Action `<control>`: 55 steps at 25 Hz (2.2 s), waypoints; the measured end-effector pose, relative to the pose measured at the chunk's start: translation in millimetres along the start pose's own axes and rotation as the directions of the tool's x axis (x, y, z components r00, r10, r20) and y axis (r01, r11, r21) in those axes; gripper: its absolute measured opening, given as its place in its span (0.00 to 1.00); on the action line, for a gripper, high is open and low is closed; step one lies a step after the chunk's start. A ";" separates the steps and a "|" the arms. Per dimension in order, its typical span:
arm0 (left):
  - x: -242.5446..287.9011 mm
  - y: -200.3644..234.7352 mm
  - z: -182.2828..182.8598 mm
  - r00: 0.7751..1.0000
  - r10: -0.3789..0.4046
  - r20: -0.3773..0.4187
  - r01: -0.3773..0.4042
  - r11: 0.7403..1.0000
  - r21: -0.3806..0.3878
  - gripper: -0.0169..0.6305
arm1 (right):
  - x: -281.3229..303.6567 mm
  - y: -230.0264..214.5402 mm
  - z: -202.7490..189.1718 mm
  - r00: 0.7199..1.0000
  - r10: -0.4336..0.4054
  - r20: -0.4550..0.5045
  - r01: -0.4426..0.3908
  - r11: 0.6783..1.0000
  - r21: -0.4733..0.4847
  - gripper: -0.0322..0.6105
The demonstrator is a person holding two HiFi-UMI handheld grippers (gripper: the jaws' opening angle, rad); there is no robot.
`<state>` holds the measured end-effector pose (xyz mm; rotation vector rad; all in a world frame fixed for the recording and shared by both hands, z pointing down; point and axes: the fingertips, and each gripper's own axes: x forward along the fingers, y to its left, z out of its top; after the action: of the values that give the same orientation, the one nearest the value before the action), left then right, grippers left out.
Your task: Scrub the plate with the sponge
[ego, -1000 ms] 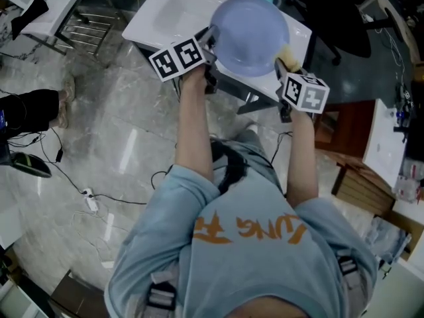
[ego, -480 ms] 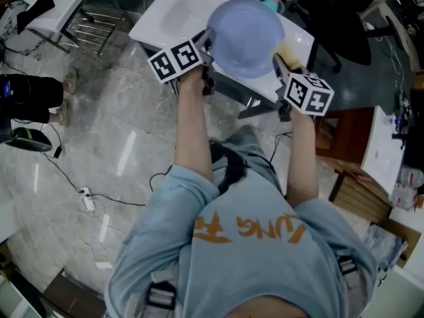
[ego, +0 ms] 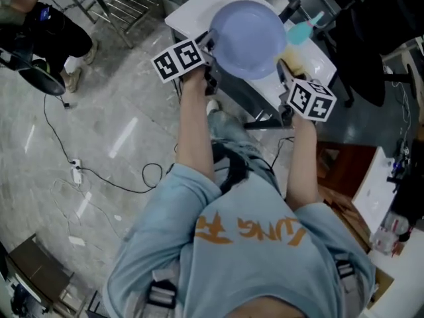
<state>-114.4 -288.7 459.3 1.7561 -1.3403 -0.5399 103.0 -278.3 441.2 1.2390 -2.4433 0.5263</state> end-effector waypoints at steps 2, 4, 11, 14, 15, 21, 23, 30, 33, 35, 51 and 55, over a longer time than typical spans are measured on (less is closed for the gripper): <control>-5.4 15.3 12.2 0.999 0.028 0.036 -0.027 0.999 -0.022 0.13 | 14.5 9.3 0.6 0.999 0.038 -0.015 -0.038 0.999 -0.022 0.11; -6.7 30.0 21.9 0.996 0.054 0.067 -0.050 0.997 -0.056 0.13 | 27.1 12.6 5.1 0.998 0.061 -0.022 -0.062 0.997 -0.041 0.11; -12.2 71.9 43.3 0.978 0.155 0.137 -0.140 0.984 -0.110 0.13 | 64.5 14.3 7.4 0.994 0.085 -0.063 -0.087 0.996 -0.026 0.11; -17.9 97.2 45.1 0.966 0.210 0.149 -0.189 0.972 -0.142 0.13 | 83.1 21.3 -8.7 0.989 0.104 -0.107 -0.107 0.994 -0.019 0.11; -18.8 106.3 45.4 0.963 0.224 0.148 -0.201 0.968 -0.153 0.13 | 89.8 22.8 -13.9 0.987 0.108 -0.120 -0.111 0.994 -0.014 0.11; -17.6 155.0 56.8 0.944 0.292 0.155 -0.257 0.943 -0.212 0.13 | 132.4 34.8 -20.6 0.975 0.142 -0.172 -0.147 0.989 -0.014 0.11; -11.8 167.5 61.5 0.940 0.303 0.155 -0.265 0.938 -0.225 0.13 | 148.9 34.8 -21.7 0.971 0.148 -0.189 -0.153 0.988 -0.010 0.11; -11.2 220.4 79.0 0.917 0.361 0.169 -0.308 0.910 -0.277 0.13 | 211.3 54.6 -31.0 0.943 0.192 -0.272 -0.204 0.979 -0.016 0.11; -8.6 238.1 91.3 0.909 0.373 0.185 -0.311 0.904 -0.294 0.13 | 235.6 60.2 -33.7 0.931 0.212 -0.297 -0.224 0.975 -0.004 0.11; -6.8 244.6 97.7 0.906 0.375 0.197 -0.308 0.903 -0.301 0.13 | 245.4 63.1 -33.8 0.926 0.221 -0.307 -0.235 0.972 -0.008 0.11; -4.8 250.4 120.2 0.919 0.326 0.222 -0.271 0.931 -0.246 0.35 | 277.1 91.1 -18.2 0.913 0.255 -0.318 -0.281 0.959 -0.038 0.11; -25.4 235.2 146.9 0.877 0.407 0.255 -0.400 0.913 -0.081 0.35 | 267.9 92.3 -8.1 0.926 0.251 -0.282 -0.274 0.961 -0.046 0.11</control>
<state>-366.9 -335.3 566.9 1.3553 -1.8254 -0.5644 -120.5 -408.4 557.2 0.7498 -2.3744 0.6140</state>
